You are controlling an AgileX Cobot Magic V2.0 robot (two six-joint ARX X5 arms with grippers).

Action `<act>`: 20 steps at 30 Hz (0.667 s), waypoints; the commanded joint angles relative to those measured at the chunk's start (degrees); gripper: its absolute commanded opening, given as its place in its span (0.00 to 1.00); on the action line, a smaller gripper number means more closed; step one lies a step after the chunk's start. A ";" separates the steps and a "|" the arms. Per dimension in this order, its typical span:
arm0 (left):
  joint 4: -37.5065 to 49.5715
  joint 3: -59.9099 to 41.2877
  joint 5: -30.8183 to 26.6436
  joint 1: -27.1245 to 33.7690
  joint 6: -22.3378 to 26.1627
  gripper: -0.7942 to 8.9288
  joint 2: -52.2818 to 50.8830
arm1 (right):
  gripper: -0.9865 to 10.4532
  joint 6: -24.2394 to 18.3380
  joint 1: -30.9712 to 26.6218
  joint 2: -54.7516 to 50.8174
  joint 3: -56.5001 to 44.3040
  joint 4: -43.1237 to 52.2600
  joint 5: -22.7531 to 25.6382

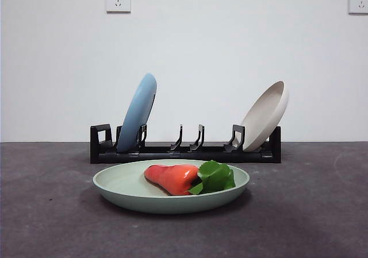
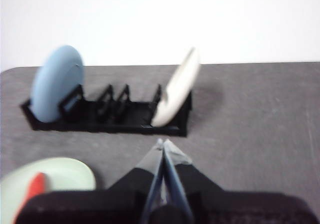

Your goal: Take the green plate from the plate rack,put the plate on the table,take the carrot from the table,put the carrot in the plate

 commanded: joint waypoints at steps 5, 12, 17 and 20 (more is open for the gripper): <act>0.11 -0.81 -0.04 0.20 -0.35 0.08 -0.15 | 0.09 -0.59 -0.52 -9.99 -15.58 5.29 0.26; 0.13 -0.81 -0.04 0.20 -0.35 0.08 -0.15 | 0.09 -0.02 -0.61 -16.20 -22.77 5.33 0.26; 0.13 -0.81 -0.04 0.20 -0.35 0.08 -0.15 | 0.09 0.33 -0.61 -16.70 -25.05 5.49 0.26; 0.13 -0.81 -0.04 0.20 -0.35 0.08 -0.15 | 0.09 0.55 -0.63 -16.70 -25.07 5.62 0.24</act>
